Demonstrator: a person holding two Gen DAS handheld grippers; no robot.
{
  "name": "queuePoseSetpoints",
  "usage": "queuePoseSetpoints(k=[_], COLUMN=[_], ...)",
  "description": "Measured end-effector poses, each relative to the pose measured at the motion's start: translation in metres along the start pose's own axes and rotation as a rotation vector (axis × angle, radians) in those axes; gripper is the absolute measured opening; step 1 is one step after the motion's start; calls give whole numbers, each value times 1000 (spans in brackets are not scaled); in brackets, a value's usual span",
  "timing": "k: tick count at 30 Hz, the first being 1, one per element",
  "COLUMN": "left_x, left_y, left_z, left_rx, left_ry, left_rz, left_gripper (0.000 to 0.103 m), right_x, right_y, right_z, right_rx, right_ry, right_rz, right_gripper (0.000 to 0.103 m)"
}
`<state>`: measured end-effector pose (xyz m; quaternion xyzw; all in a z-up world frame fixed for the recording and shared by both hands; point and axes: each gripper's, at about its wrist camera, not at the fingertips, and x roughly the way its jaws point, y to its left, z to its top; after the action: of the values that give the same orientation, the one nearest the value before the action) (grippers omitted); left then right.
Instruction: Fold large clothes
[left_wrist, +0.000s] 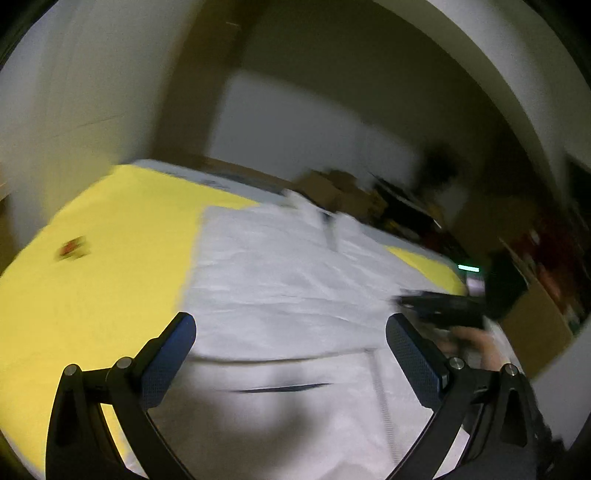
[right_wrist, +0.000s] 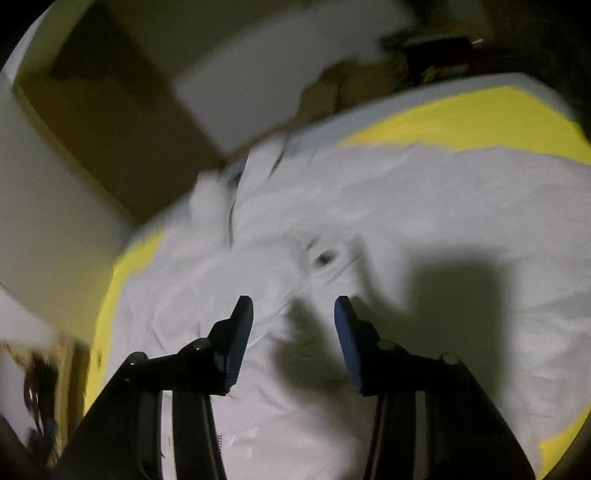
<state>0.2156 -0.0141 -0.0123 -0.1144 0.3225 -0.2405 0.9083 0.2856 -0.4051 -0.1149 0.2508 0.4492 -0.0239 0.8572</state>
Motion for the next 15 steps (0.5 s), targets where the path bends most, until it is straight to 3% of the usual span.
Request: queuePoseSetpoints(k=[1,3,4,7,9,10,12,15], left_x=[15,37,51,76,98,108,142,196], left_y=[-13,-30,-39,-63,-91,-101,-130,-163], left_z=[2,2,2,8,18,20,24,28], left_rx=[39,50,35,15,20,21,26,23], left_ry=[57,159,213,277,293,298,335,362], left_rz=[-36,-67,-103,-178,-236,-258,-312,-319], left_gripper=[103,103,103,103,103,103,103,103], right_x=[16,7,-8,-74,-126,-147,-186,-228], right_y=[-4,-2,-7,-44,-92,-111,-175,-254], right_z=[-3,-9,-10,-20,-32,-40,-54,-78], right_rx=[6,-24,-4,99,200,266,406,577], right_ry=[48,22,10,-118,-233,-288,-377,-438], right_rz=[-27,-24,7,127,103,80,30,-30], right_gripper=[45,44,45,49,67,81,83,78])
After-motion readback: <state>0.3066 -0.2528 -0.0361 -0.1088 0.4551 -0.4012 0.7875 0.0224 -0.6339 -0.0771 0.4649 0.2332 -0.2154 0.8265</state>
